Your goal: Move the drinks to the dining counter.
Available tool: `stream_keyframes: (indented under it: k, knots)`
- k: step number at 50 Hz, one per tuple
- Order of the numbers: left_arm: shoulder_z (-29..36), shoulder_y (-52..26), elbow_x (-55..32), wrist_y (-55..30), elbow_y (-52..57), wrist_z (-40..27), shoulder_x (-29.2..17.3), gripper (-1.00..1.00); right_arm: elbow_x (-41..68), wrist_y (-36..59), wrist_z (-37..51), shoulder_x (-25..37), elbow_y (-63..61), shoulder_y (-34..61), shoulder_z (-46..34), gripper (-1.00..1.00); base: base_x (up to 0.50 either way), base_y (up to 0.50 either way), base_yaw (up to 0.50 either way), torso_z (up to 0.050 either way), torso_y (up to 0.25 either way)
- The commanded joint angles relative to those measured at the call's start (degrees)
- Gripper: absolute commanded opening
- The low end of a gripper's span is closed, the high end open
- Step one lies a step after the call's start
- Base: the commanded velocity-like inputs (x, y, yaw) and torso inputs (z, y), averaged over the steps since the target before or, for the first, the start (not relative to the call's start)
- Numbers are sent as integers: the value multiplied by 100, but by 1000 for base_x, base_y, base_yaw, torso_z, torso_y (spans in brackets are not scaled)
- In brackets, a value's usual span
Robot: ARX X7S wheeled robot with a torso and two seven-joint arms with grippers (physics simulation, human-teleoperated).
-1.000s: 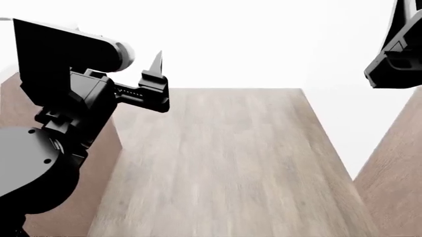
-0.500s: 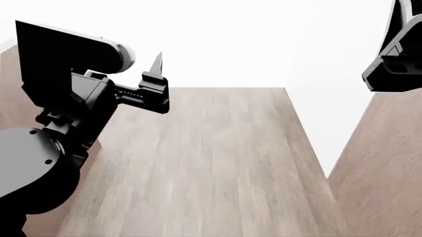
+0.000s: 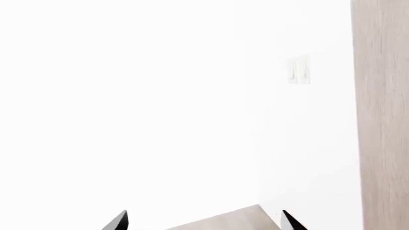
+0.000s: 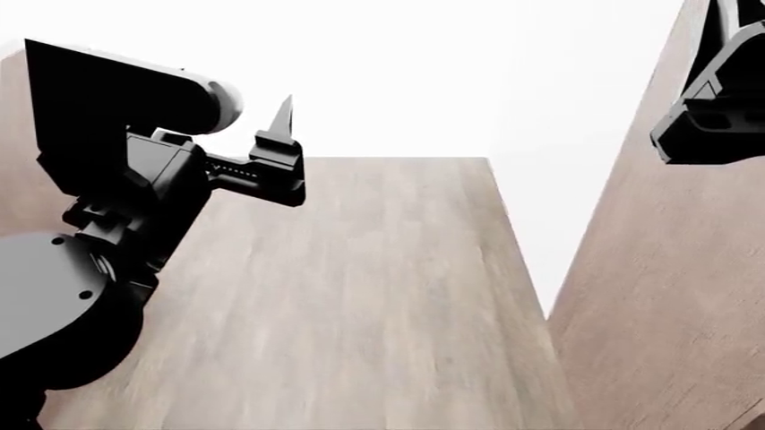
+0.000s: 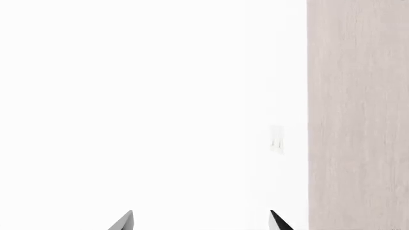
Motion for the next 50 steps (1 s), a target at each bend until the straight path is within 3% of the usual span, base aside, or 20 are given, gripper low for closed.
stream_keyframes:
  k: [1,50]
  knots:
    - [5,17,-30,45,-2,-14,-29,100,33,81,28,-72,25,44,28,100,-42,-500,0,0,0]
    - [154,9,-40,209,-79,-29,-109,100,32,210,18,-169,77,18,111,100,-47,-500,0,0,0]
